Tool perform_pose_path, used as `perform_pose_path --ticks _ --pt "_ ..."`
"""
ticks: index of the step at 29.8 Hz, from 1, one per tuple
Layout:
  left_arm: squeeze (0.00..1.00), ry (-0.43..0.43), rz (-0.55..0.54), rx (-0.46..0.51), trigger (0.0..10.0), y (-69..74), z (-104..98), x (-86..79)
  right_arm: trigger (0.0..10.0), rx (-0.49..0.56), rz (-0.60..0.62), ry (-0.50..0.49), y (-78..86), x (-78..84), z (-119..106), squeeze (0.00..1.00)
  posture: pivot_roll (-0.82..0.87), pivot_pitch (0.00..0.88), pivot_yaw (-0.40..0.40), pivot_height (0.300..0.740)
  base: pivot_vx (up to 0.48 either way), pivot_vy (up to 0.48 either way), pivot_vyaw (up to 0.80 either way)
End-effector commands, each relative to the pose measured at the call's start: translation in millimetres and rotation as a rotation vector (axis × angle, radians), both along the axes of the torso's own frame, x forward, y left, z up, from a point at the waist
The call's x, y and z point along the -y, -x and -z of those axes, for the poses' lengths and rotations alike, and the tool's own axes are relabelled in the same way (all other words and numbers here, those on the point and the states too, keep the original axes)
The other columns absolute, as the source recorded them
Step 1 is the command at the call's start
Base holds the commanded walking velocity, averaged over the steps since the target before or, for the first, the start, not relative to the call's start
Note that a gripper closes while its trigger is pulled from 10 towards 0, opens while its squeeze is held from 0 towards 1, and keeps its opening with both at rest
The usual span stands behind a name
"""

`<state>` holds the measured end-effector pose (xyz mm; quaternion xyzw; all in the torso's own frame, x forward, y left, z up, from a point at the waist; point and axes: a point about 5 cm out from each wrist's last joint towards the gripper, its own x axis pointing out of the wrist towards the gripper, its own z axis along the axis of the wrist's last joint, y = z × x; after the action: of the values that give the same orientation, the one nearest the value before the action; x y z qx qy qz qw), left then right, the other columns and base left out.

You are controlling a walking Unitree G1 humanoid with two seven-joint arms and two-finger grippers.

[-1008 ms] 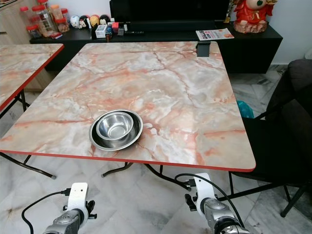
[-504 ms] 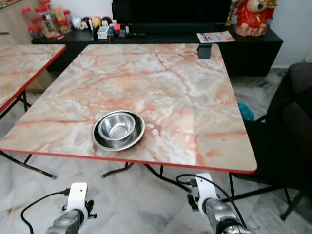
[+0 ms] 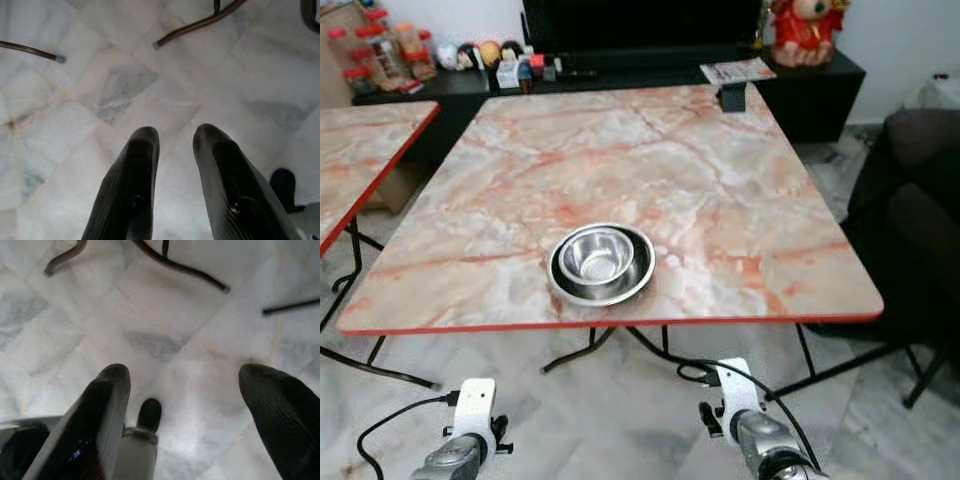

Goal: Setting the table

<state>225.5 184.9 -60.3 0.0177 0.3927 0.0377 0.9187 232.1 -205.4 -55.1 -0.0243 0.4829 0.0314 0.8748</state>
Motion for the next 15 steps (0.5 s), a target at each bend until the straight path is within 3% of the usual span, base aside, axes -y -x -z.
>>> perform_pose_path --ticks 1,4,15 --pt "0.00 -0.032 -0.001 -0.031 10.0 5.8 2.8 -8.5 10.0 0.011 0.001 -0.017 -3.6 -5.8 -1.3 0.00 -0.09 0.000 0.076 0.740 0.000 0.480 -0.75" --pt "0.00 -0.036 -0.004 -0.031 10.0 5.6 2.6 -9.8 10.0 0.006 -0.017 -0.004 -3.8 -6.1 -1.4 0.00 -0.09 0.000 0.079 0.740 0.000 0.480 -0.72" --pt "0.00 -0.047 -0.007 -0.024 10.0 0.9 -0.8 -14.0 10.0 0.036 0.009 -0.028 -8.4 -8.8 -4.0 0.00 -0.09 0.000 0.095 0.740 0.000 0.480 0.00"
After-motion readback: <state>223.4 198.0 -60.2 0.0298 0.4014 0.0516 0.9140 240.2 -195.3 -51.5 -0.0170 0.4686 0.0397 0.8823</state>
